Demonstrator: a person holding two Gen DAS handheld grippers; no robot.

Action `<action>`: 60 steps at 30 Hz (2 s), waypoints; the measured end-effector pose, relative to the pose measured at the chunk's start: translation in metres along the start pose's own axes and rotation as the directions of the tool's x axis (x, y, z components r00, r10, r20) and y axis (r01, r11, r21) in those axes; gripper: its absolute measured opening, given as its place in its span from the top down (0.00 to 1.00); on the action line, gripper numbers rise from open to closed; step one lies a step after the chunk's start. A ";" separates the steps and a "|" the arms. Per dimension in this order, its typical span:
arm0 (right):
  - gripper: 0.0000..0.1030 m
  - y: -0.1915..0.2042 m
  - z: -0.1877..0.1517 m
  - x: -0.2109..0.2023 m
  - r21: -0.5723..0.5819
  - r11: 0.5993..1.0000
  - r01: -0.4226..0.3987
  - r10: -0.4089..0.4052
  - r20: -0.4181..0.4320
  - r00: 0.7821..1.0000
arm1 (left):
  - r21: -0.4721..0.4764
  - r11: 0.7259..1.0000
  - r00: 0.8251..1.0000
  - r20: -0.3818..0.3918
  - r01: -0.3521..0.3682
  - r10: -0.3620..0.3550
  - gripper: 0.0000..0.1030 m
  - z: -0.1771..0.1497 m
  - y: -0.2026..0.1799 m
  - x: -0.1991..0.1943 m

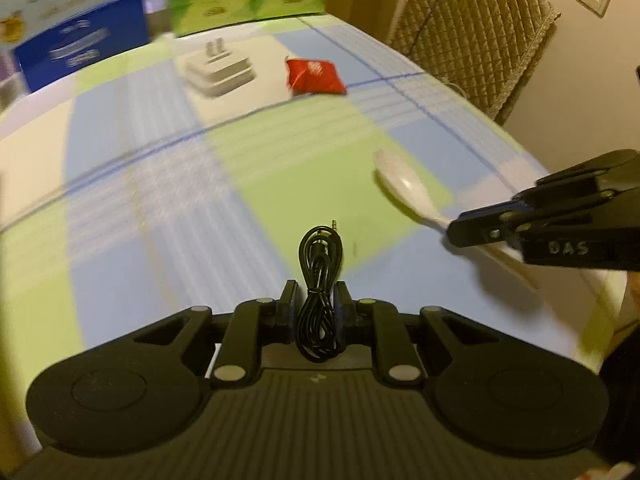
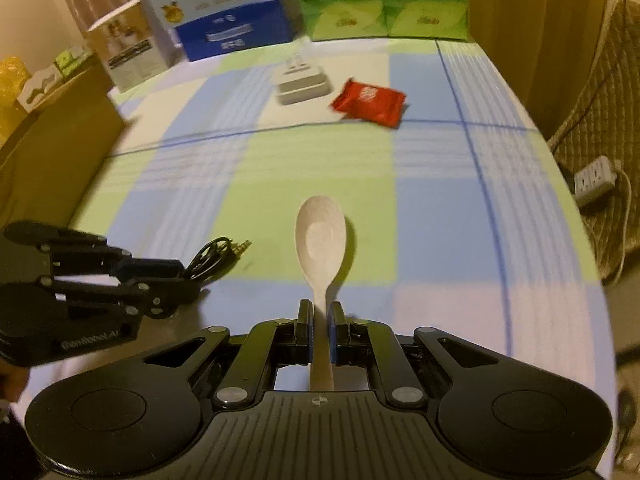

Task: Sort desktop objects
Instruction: 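Lift the black cable with the left tool while the right tool lifts the spoon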

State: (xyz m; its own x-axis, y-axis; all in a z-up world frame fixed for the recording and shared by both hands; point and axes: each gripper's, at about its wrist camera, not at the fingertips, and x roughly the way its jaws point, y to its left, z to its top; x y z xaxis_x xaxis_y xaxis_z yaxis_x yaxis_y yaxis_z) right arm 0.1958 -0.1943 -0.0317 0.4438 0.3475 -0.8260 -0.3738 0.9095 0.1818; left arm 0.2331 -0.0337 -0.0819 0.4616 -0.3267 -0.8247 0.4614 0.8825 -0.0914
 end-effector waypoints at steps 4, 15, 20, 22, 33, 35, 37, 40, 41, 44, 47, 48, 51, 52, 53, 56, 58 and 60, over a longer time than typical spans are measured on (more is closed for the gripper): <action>0.96 0.022 -0.031 -0.013 0.005 1.000 0.016 -0.016 0.043 0.999 | -0.005 0.997 0.996 0.041 -0.075 0.075 0.86 -0.041 -0.011 -0.027; 0.49 0.033 -0.052 -0.014 0.007 0.998 0.055 -0.055 0.171 0.984 | 0.013 0.996 0.980 0.178 -0.088 0.084 0.74 -0.079 -0.010 -0.049; 0.49 0.030 -0.054 -0.012 -0.004 0.997 0.077 -0.074 0.199 0.977 | 0.021 0.997 0.980 0.185 -0.075 0.070 0.74 -0.075 -0.012 -0.040; 0.49 0.029 -0.054 -0.010 -0.002 0.997 0.075 -0.073 0.200 0.977 | 0.034 0.996 0.981 0.178 -0.080 0.073 0.74 -0.075 -0.014 -0.036; 0.48 0.031 -0.052 -0.005 -0.030 0.998 0.053 -0.046 0.214 0.976 | -0.021 0.997 0.982 0.176 -0.070 0.073 0.87 -0.081 -0.007 -0.042; 0.48 0.033 -0.051 -0.004 -0.039 0.998 0.050 -0.041 0.217 0.975 | -0.024 0.997 0.981 0.177 -0.070 0.073 0.87 -0.082 -0.008 -0.043; 0.48 0.035 -0.050 -0.002 -0.049 0.998 0.050 -0.039 0.215 0.976 | -0.028 0.997 0.981 0.180 -0.072 0.076 0.87 -0.082 -0.008 -0.044; 0.48 0.039 -0.049 0.001 -0.078 0.995 0.056 -0.038 0.219 0.975 | -0.044 0.996 0.978 0.190 -0.074 0.081 0.87 -0.082 -0.005 -0.046; 0.48 0.040 -0.049 0.001 -0.092 0.994 0.060 -0.039 0.222 0.974 | -0.051 0.996 0.978 0.193 -0.073 0.082 0.87 -0.081 -0.004 -0.046; 0.48 0.042 -0.048 0.005 -0.114 0.991 0.072 -0.045 0.224 0.973 | -0.070 0.995 0.977 0.195 -0.069 0.082 0.87 -0.080 -0.001 -0.047; 0.48 0.043 -0.046 0.011 -0.126 0.989 0.080 -0.050 0.222 0.974 | -0.080 0.994 0.977 0.195 -0.069 0.084 0.87 -0.080 0.000 -0.046; 0.48 0.043 -0.045 0.012 -0.127 0.989 0.081 -0.050 0.226 0.973 | -0.085 0.994 0.977 0.196 -0.067 0.083 0.87 -0.080 0.001 -0.046; 0.48 0.043 -0.042 0.016 -0.127 0.989 0.079 -0.047 0.236 0.971 | -0.093 0.993 0.976 0.199 -0.067 0.084 0.87 -0.080 0.002 -0.047; 0.48 0.043 -0.041 0.019 -0.130 0.988 0.079 -0.046 0.236 0.971 | -0.096 0.993 0.976 0.200 -0.066 0.084 0.87 -0.080 0.002 -0.047; 0.48 0.042 -0.040 0.020 -0.130 0.988 0.080 -0.048 0.235 0.971 | -0.099 0.993 0.976 0.199 -0.066 0.085 0.87 -0.081 0.003 -0.047; 0.49 0.043 -0.038 0.024 -0.132 0.988 0.085 -0.051 0.239 0.970 | -0.106 0.992 0.977 0.197 -0.064 0.084 0.87 -0.081 0.005 -0.047; 0.49 0.045 -0.038 0.026 -0.143 0.986 0.086 -0.049 0.242 0.969 | -0.111 0.992 0.977 0.197 -0.063 0.084 0.87 -0.082 0.004 -0.047; 0.53 0.046 -0.038 0.027 -0.151 0.985 0.089 -0.050 0.245 0.968 | -0.112 0.992 0.977 0.197 -0.063 0.084 0.87 -0.082 0.004 -0.047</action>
State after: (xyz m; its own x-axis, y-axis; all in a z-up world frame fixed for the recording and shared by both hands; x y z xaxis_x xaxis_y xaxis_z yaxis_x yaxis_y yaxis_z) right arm 0.1595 -0.1514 -0.0658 0.6482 0.3466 -0.6780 -0.4510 0.8922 0.0249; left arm 0.1515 0.0132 -0.0890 0.6391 -0.3114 -0.7032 0.3436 0.9337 -0.1012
